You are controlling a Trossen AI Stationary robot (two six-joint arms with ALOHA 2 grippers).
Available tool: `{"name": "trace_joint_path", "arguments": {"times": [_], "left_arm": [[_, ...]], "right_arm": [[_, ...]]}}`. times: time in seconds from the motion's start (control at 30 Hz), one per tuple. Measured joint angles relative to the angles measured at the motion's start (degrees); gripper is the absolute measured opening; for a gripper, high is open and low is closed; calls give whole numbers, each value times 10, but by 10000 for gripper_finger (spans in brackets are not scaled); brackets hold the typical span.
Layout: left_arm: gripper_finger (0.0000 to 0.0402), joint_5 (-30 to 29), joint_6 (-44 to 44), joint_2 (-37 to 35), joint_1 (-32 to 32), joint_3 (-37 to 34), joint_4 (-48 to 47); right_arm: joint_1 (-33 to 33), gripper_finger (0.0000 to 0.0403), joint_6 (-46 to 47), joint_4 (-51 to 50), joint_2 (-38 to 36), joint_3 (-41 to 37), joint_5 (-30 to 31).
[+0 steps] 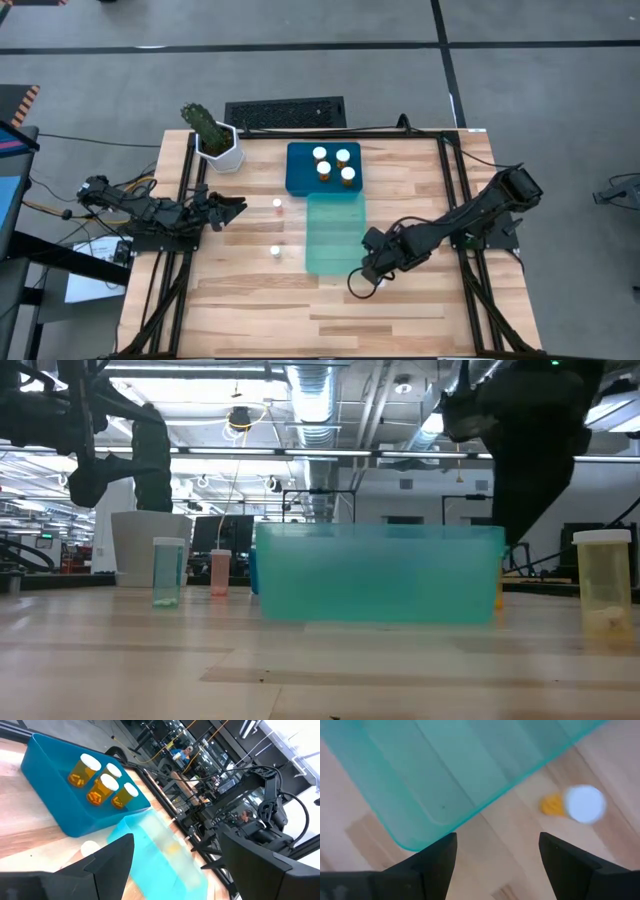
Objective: Pick and place medicine bottles into bin by pill shape (circle, oval)
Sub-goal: Adjust the green bin on the table, then put the small orange pill bottle into the green bin
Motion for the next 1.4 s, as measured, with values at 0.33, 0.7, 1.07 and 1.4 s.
{"name": "trace_joint_path", "arguments": {"times": [0.33,0.7,1.07,1.4], "left_arm": [[289,0,-4,0,0,0,0],[289,0,-5,0,0,0,0],[289,-5,-8,0,0,0,0],[289,-9,-14,0,0,0,-1]], "right_arm": [[-8,291,-10,-44,-8,0,2],[35,290,56,-101,-165,-35,232],[30,286,-8,162,-233,-235,292],[20,286,-27,304,-230,-317,304]]}}
